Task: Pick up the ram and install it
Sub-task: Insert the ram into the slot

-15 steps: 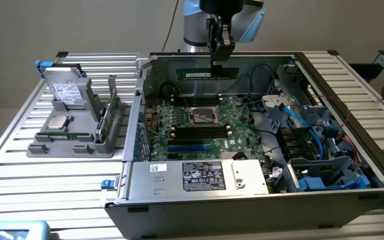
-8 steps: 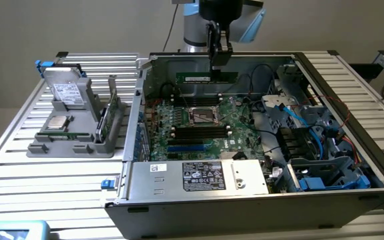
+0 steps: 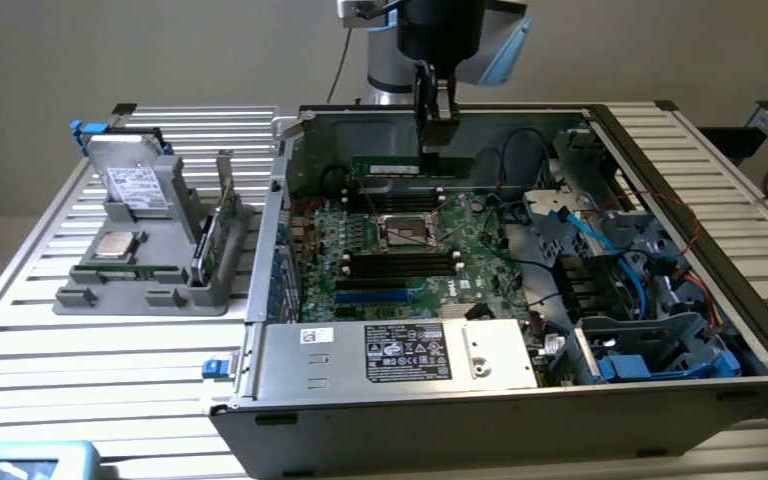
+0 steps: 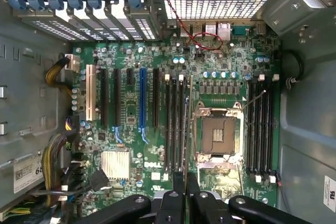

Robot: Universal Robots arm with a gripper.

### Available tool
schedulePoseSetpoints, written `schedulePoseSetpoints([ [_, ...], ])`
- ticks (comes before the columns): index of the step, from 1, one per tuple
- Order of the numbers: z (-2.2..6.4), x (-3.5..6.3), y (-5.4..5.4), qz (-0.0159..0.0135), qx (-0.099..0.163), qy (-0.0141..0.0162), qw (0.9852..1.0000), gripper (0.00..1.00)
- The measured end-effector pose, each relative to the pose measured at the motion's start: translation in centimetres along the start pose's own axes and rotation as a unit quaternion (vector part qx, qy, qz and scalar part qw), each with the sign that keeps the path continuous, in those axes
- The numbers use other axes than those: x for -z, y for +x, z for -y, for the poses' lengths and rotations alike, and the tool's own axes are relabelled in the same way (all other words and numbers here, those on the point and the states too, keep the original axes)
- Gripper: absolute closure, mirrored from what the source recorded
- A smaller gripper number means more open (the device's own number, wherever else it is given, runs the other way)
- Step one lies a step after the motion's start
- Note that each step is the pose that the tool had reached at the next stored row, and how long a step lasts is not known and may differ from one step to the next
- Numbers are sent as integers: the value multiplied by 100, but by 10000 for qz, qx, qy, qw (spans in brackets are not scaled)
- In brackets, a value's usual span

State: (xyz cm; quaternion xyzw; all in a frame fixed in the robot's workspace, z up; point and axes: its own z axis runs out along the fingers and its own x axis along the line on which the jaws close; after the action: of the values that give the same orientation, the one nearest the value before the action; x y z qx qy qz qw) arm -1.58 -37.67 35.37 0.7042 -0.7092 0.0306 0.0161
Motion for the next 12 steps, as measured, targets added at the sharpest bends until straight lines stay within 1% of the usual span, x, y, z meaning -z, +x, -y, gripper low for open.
schedulePoseSetpoints([
  [8,-3,-145,-10,-1,-46,-3,10000,87],
  [12,-14,-216,-12,12,-46,-2,10000,87],
])
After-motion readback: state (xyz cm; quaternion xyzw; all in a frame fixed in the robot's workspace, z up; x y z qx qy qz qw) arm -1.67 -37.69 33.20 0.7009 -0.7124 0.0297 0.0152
